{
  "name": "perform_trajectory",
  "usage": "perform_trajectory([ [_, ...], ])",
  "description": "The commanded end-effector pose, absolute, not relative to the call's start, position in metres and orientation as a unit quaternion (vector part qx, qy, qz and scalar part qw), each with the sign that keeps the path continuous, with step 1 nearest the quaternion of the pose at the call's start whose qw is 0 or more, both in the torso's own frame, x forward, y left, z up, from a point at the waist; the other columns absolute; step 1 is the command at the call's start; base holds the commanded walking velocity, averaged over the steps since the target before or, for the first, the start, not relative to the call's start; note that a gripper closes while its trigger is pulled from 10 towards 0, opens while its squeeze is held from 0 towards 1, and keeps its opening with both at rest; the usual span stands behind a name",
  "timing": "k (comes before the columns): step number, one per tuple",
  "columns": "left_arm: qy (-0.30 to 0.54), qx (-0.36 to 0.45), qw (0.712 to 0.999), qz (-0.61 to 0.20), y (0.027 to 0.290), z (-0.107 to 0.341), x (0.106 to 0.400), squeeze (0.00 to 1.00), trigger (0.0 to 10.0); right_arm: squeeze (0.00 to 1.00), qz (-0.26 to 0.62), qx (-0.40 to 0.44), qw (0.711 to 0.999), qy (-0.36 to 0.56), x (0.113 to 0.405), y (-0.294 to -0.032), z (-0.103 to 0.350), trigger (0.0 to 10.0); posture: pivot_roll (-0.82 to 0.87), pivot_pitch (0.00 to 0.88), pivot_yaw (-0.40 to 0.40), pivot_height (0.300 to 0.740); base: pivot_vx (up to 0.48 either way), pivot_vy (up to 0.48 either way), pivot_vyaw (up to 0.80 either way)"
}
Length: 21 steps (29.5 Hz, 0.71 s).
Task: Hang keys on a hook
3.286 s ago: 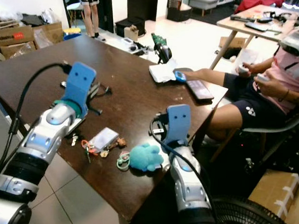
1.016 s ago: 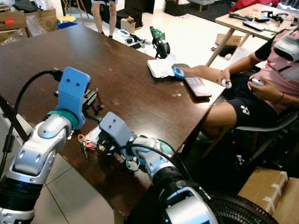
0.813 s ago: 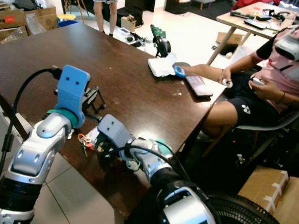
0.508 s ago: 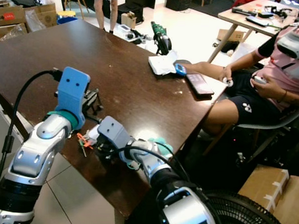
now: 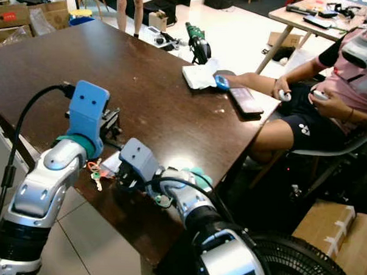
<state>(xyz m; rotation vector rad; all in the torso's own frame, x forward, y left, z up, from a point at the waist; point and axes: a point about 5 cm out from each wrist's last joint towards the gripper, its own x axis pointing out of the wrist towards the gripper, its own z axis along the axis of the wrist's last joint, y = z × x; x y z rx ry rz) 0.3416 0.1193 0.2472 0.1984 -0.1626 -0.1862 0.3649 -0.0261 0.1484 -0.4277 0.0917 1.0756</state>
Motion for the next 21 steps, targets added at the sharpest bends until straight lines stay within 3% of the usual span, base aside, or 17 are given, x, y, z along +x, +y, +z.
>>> perform_trajectory([
  [1, -0.072, 0.095, 0.988, -0.097, 0.118, 0.243, 0.340, 0.00, 10.0, 0.00, 0.512, -0.205, 0.833, 0.053, 0.363, -0.025, 0.143, 10.0, 0.12, 0.145, 0.056, 0.740, 0.000, 0.000, 0.00],
  [12, -0.070, 0.094, 0.988, -0.097, 0.119, 0.243, 0.340, 0.00, 10.0, 0.00, 0.530, -0.216, 0.815, 0.087, 0.359, -0.031, 0.132, 10.0, 0.12, 0.149, 0.056, 0.740, 0.000, 0.000, 0.00],
  [21, -0.069, 0.094, 0.988, -0.097, 0.118, 0.243, 0.340, 0.00, 10.0, 0.00, 0.521, -0.223, 0.820, 0.086, 0.362, -0.034, 0.133, 10.0, 0.12, 0.152, 0.058, 0.740, 0.000, 0.000, 0.00],
])
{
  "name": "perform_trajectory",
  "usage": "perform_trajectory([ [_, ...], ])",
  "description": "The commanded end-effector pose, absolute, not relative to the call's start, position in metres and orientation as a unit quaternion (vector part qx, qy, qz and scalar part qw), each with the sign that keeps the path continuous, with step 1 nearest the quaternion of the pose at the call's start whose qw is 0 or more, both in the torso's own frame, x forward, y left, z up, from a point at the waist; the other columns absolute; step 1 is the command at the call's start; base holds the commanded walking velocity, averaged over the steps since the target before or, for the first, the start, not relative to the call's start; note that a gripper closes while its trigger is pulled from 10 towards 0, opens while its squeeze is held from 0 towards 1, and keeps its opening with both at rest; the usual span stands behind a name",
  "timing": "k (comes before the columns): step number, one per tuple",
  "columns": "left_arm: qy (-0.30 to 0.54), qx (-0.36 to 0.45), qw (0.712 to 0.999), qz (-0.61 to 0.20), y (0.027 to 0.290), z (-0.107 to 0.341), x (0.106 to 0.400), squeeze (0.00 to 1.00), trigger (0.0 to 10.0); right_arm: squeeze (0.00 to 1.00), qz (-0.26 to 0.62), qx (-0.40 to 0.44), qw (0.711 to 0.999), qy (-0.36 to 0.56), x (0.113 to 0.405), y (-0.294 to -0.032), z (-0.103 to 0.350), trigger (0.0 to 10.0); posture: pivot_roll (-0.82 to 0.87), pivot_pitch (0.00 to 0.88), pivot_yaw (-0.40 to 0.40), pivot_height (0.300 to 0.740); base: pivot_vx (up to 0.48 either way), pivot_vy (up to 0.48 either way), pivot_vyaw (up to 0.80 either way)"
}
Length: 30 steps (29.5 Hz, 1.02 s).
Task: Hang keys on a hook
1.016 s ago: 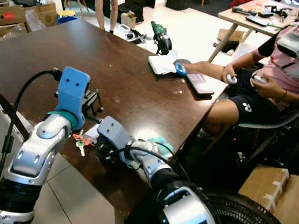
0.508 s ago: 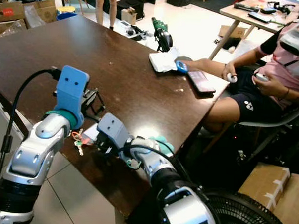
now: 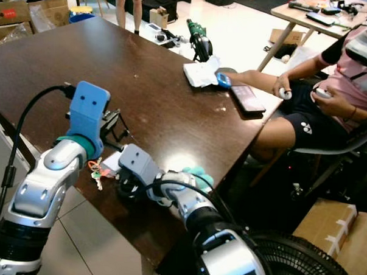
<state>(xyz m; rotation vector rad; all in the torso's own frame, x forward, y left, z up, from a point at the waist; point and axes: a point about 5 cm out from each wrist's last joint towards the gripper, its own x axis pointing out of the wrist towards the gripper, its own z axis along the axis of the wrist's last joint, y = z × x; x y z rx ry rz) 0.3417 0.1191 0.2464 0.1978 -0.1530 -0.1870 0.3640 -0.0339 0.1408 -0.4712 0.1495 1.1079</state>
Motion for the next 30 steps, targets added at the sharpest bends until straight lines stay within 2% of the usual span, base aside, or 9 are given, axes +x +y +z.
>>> perform_trajectory([
  [1, -0.069, 0.094, 0.988, -0.097, 0.118, 0.243, 0.340, 0.00, 10.0, 0.00, 0.521, -0.223, 0.820, 0.086, 0.362, -0.034, 0.133, 10.0, 0.12, 0.152, 0.058, 0.740, 0.000, 0.000, 0.00],
  [2, -0.070, 0.093, 0.988, -0.098, 0.118, 0.243, 0.341, 0.00, 10.0, 0.00, 0.494, -0.231, 0.834, 0.083, 0.366, -0.037, 0.136, 10.0, 0.12, 0.152, 0.057, 0.740, 0.000, 0.000, 0.00],
  [4, -0.070, 0.093, 0.988, -0.098, 0.118, 0.243, 0.341, 0.00, 10.0, 0.00, 0.494, -0.231, 0.834, 0.083, 0.366, -0.037, 0.136, 10.0, 0.12, 0.152, 0.057, 0.740, 0.000, 0.000, 0.00],
  [6, -0.070, 0.093, 0.988, -0.098, 0.118, 0.243, 0.342, 0.00, 10.0, 0.00, 0.409, -0.259, 0.872, 0.069, 0.379, -0.048, 0.146, 10.0, 0.11, 0.144, 0.059, 0.740, 0.000, 0.000, 0.00],
  [8, -0.070, 0.093, 0.988, -0.098, 0.118, 0.243, 0.342, 0.00, 10.0, 0.00, 0.409, -0.259, 0.872, 0.069, 0.379, -0.048, 0.146, 10.0, 0.11, 0.144, 0.059, 0.740, 0.000, 0.000, 0.00],
  [11, -0.069, 0.093, 0.988, -0.097, 0.118, 0.243, 0.344, 0.00, 10.0, 0.00, 0.370, -0.265, 0.889, 0.049, 0.386, -0.052, 0.156, 10.0, 0.12, 0.140, 0.059, 0.740, 0.000, 0.000, 0.00],
  [21, -0.069, 0.093, 0.989, -0.096, 0.119, 0.244, 0.344, 0.00, 10.0, 0.00, 0.376, -0.233, 0.895, 0.065, 0.384, -0.049, 0.152, 10.0, 0.12, 0.143, 0.060, 0.740, 0.000, 0.000, 0.00],
  [27, -0.068, 0.094, 0.989, -0.097, 0.119, 0.243, 0.344, 0.00, 10.0, 0.00, 0.328, -0.158, 0.929, 0.067, 0.392, -0.054, 0.162, 10.0, 0.12, 0.148, 0.061, 0.740, 0.000, 0.000, 0.00],
  [30, -0.068, 0.094, 0.989, -0.097, 0.119, 0.243, 0.344, 0.00, 10.0, 0.00, 0.328, -0.158, 0.929, 0.067, 0.392, -0.054, 0.162, 10.0, 0.12, 0.148, 0.061, 0.740, 0.000, 0.000, 0.00],
])
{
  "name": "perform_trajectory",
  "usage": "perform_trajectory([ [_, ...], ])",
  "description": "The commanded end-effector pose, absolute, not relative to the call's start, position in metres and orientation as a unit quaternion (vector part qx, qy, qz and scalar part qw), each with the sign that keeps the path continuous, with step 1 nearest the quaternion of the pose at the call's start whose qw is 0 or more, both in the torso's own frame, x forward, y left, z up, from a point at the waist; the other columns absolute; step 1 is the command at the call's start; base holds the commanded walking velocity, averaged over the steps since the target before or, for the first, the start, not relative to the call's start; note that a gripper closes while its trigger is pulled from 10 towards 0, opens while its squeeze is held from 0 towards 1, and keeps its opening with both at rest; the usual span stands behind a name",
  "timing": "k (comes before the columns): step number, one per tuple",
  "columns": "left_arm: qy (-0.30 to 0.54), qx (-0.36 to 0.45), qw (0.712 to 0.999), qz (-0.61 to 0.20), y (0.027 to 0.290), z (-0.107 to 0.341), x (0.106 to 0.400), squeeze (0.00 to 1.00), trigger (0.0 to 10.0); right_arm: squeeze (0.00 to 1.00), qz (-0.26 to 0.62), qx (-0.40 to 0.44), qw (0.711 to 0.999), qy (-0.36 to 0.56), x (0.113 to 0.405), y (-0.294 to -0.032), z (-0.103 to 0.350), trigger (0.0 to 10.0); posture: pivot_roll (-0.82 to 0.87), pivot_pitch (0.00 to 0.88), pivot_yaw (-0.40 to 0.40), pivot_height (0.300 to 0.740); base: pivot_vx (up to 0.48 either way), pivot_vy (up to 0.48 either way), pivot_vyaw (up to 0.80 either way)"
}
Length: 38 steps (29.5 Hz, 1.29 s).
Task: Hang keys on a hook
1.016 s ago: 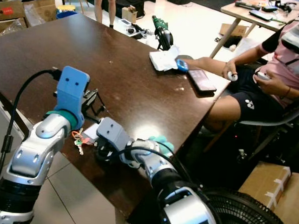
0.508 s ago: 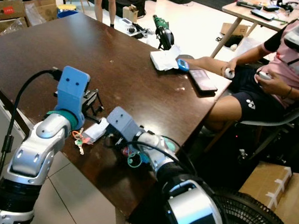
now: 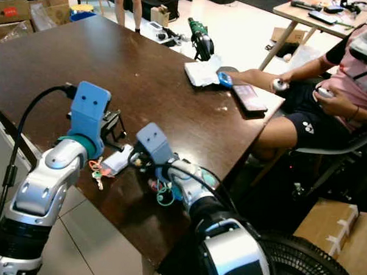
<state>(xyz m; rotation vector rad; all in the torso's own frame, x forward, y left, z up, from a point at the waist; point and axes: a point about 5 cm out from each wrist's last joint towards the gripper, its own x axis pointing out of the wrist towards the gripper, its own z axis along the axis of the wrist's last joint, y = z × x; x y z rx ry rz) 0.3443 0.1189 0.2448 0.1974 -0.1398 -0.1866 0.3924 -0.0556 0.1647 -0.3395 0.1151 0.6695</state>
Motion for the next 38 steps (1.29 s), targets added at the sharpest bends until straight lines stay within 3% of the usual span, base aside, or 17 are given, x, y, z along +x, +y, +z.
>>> perform_trajectory([
  [1, -0.068, 0.094, 0.989, -0.097, 0.119, 0.243, 0.344, 0.00, 10.0, 0.00, 0.300, -0.146, 0.940, 0.065, 0.395, -0.058, 0.165, 10.0, 0.12, 0.148, 0.061, 0.740, 0.000, 0.000, 0.00],
  [4, -0.068, 0.094, 0.989, -0.097, 0.119, 0.243, 0.344, 0.00, 10.0, 0.00, 0.300, -0.146, 0.940, 0.065, 0.395, -0.058, 0.165, 10.0, 0.12, 0.148, 0.061, 0.740, 0.000, 0.000, 0.00],
  [5, -0.068, 0.094, 0.988, -0.097, 0.118, 0.243, 0.344, 0.00, 10.0, 0.82, 0.253, -0.133, 0.957, 0.054, 0.401, -0.068, 0.173, 10.0, 0.11, 0.149, 0.062, 0.740, 0.000, 0.000, 0.00],
  [6, -0.068, 0.094, 0.988, -0.097, 0.118, 0.243, 0.344, 0.00, 10.0, 0.82, 0.253, -0.133, 0.957, 0.054, 0.401, -0.068, 0.173, 10.0, 0.11, 0.149, 0.062, 0.740, 0.000, 0.000, 0.00],
  [7, -0.068, 0.095, 0.988, -0.098, 0.118, 0.243, 0.344, 0.00, 10.0, 1.00, 0.215, -0.113, 0.969, 0.050, 0.405, -0.079, 0.178, 10.0, 0.11, 0.150, 0.064, 0.740, 0.000, 0.000, 0.00],
  [11, -0.067, 0.095, 0.988, -0.099, 0.118, 0.242, 0.343, 0.00, 10.0, 1.00, 0.217, -0.083, 0.970, 0.074, 0.404, -0.085, 0.171, 10.0, 0.11, 0.151, 0.065, 0.740, 0.000, 0.000, 0.00],
  [12, -0.066, 0.096, 0.988, -0.098, 0.119, 0.242, 0.343, 0.00, 10.0, 0.00, 0.238, -0.071, 0.964, 0.093, 0.400, -0.082, 0.163, 10.0, 0.11, 0.151, 0.065, 0.740, 0.000, 0.000, 0.00],
  [13, -0.066, 0.096, 0.988, -0.098, 0.119, 0.242, 0.343, 0.00, 10.0, 0.00, 0.238, -0.071, 0.964, 0.093, 0.400, -0.082, 0.163, 10.0, 0.11, 0.151, 0.065, 0.740, 0.000, 0.000, 0.00],
  [14, -0.065, 0.096, 0.988, -0.097, 0.119, 0.241, 0.343, 0.00, 10.0, 1.00, 0.246, -0.065, 0.961, 0.107, 0.397, -0.079, 0.156, 10.0, 0.11, 0.152, 0.065, 0.740, 0.000, 0.000, 0.00],
  [19, -0.063, 0.095, 0.989, -0.097, 0.119, 0.240, 0.342, 0.00, 10.0, 1.00, 0.247, -0.054, 0.960, 0.119, 0.395, -0.076, 0.150, 10.0, 0.11, 0.151, 0.066, 0.740, 0.000, 0.000, 0.00],
  [20, -0.063, 0.095, 0.989, -0.097, 0.119, 0.239, 0.341, 0.00, 10.0, 0.71, 0.251, -0.057, 0.959, 0.122, 0.394, -0.075, 0.149, 10.0, 0.11, 0.151, 0.066, 0.740, 0.000, 0.000, 0.00],
  [23, -0.062, 0.094, 0.989, -0.097, 0.119, 0.239, 0.341, 0.00, 10.0, 0.71, 0.253, -0.059, 0.958, 0.124, 0.394, -0.074, 0.148, 10.0, 0.11, 0.151, 0.066, 0.740, 0.000, 0.000, 0.00],
  [24, -0.062, 0.094, 0.989, -0.097, 0.119, 0.239, 0.341, 0.00, 10.0, 0.00, 0.259, -0.063, 0.955, 0.126, 0.393, -0.073, 0.146, 10.0, 0.11, 0.148, 0.063, 0.740, 0.000, 0.000, 0.00],
  [30, -0.063, 0.094, 0.989, -0.096, 0.119, 0.239, 0.341, 0.00, 10.0, 0.00, 0.337, -0.115, 0.928, 0.112, 0.383, -0.055, 0.141, 10.0, 0.11, 0.143, 0.060, 0.740, 0.000, 0.000, 0.00],
  [38, -0.064, 0.093, 0.989, -0.099, 0.118, 0.238, 0.341, 0.00, 10.0, 0.00, 0.326, -0.115, 0.931, 0.113, 0.379, -0.054, 0.136, 10.0, 0.09, 0.137, 0.059, 0.740, 0.000, 0.000, 0.00],
])
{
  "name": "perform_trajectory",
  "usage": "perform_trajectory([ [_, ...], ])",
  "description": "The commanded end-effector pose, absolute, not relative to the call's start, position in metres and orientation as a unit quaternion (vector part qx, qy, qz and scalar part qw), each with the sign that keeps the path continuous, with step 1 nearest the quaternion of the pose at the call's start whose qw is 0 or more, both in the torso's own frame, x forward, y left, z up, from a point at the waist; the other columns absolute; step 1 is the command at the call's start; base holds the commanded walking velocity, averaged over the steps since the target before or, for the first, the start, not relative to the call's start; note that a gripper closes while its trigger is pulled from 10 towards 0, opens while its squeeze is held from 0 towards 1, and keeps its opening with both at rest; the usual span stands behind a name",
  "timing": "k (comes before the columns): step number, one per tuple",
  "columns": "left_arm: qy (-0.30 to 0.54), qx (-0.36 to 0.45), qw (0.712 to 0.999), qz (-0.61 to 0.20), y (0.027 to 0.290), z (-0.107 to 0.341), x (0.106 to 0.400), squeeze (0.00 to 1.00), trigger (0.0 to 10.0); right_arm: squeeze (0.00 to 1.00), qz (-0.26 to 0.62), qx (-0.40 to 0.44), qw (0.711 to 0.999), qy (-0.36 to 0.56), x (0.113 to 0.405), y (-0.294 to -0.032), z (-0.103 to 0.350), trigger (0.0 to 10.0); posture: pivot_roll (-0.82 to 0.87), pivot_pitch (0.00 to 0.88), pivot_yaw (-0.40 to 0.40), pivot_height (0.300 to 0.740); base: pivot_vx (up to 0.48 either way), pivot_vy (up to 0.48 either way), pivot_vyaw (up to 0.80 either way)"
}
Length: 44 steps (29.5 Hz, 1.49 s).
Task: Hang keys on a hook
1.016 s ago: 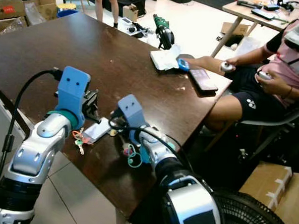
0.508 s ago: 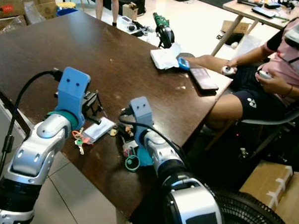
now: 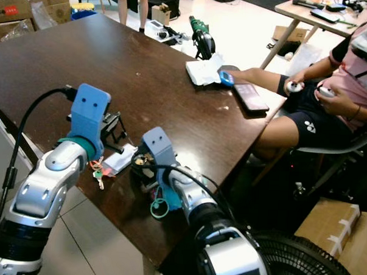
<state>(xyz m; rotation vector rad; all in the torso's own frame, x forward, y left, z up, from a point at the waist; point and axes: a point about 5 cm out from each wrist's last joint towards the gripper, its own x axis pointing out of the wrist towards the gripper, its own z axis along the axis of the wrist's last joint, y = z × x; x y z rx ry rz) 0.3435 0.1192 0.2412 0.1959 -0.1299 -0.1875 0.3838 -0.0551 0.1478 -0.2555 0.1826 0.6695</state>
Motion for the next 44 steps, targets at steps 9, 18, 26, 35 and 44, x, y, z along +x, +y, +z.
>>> perform_trajectory([
  [9, -0.064, 0.094, 0.988, -0.104, 0.116, 0.238, 0.342, 0.00, 10.0, 0.00, 0.200, -0.056, 0.967, 0.144, 0.388, -0.085, 0.134, 10.0, 0.08, 0.133, 0.060, 0.740, 0.000, 0.000, 0.00],
  [18, -0.063, 0.095, 0.988, -0.103, 0.117, 0.239, 0.343, 0.00, 10.0, 0.00, 0.199, -0.042, 0.967, 0.150, 0.389, -0.081, 0.134, 7.5, 0.09, 0.137, 0.061, 0.740, 0.000, 0.000, 0.00],
  [26, -0.062, 0.095, 0.988, -0.103, 0.118, 0.239, 0.343, 0.00, 10.0, 0.00, 0.200, -0.044, 0.967, 0.152, 0.388, -0.079, 0.134, 10.0, 0.09, 0.145, 0.063, 0.740, 0.000, 0.000, 0.00],
  [35, -0.060, 0.096, 0.988, -0.101, 0.118, 0.238, 0.343, 0.00, 10.0, 0.00, 0.226, -0.076, 0.956, 0.168, 0.385, -0.069, 0.128, 3.7, 0.11, 0.143, 0.057, 0.740, 0.000, 0.000, 0.00],
  [44, -0.060, 0.098, 0.989, -0.098, 0.120, 0.238, 0.344, 0.00, 10.0, 0.00, 0.258, -0.107, 0.943, 0.182, 0.381, -0.063, 0.122, 2.0, 0.11, 0.137, 0.056, 0.740, 0.000, 0.000, 0.00],
])
